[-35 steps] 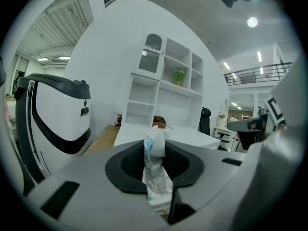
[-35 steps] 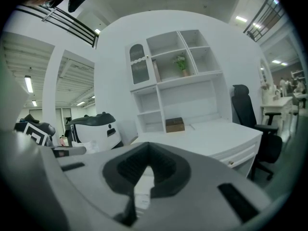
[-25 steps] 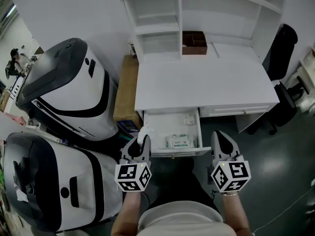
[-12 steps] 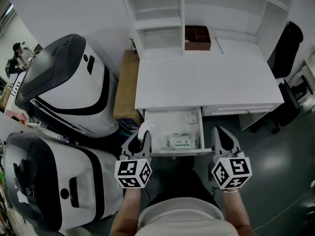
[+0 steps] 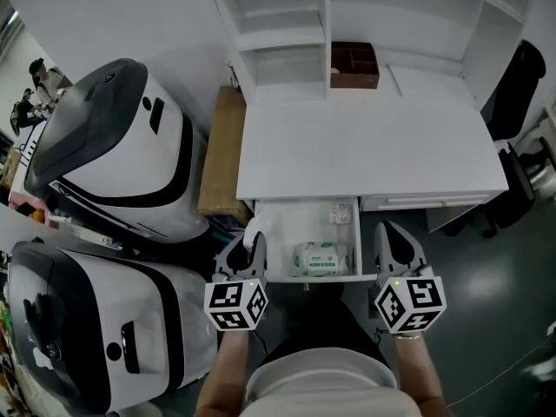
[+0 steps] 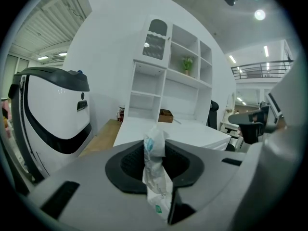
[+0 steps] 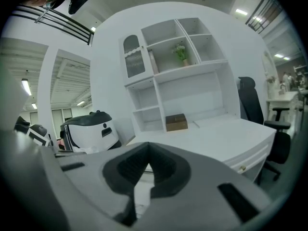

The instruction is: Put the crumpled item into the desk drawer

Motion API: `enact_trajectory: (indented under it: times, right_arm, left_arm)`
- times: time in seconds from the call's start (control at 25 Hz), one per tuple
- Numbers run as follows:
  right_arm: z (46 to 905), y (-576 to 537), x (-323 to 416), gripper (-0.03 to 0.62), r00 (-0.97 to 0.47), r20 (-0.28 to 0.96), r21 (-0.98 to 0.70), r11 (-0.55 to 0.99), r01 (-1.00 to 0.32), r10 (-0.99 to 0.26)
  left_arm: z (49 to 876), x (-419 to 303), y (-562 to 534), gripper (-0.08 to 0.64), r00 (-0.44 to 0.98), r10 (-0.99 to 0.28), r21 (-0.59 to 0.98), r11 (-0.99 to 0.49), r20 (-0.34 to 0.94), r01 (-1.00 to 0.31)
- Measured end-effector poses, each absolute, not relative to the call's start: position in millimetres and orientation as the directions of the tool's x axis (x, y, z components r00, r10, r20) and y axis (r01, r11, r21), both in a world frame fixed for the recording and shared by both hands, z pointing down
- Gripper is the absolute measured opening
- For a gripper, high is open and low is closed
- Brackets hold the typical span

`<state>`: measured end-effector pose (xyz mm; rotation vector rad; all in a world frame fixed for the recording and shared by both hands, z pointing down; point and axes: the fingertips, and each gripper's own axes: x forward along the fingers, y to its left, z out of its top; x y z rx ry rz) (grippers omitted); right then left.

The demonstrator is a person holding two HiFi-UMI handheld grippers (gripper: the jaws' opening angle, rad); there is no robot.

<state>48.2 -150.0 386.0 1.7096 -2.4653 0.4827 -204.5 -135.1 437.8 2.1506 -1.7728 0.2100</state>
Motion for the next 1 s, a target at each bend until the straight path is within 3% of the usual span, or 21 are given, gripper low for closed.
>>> enact_trajectory:
  times: [1.0]
  right_arm:
    - [417, -215, 71, 0.002, -0.367, 0.346, -0.232, 0.3, -0.925, -0.863]
  left_arm:
    - [529, -166, -191, 0.071, 0.238, -0.8, 0.164, -0.176, 0.551, -0.971]
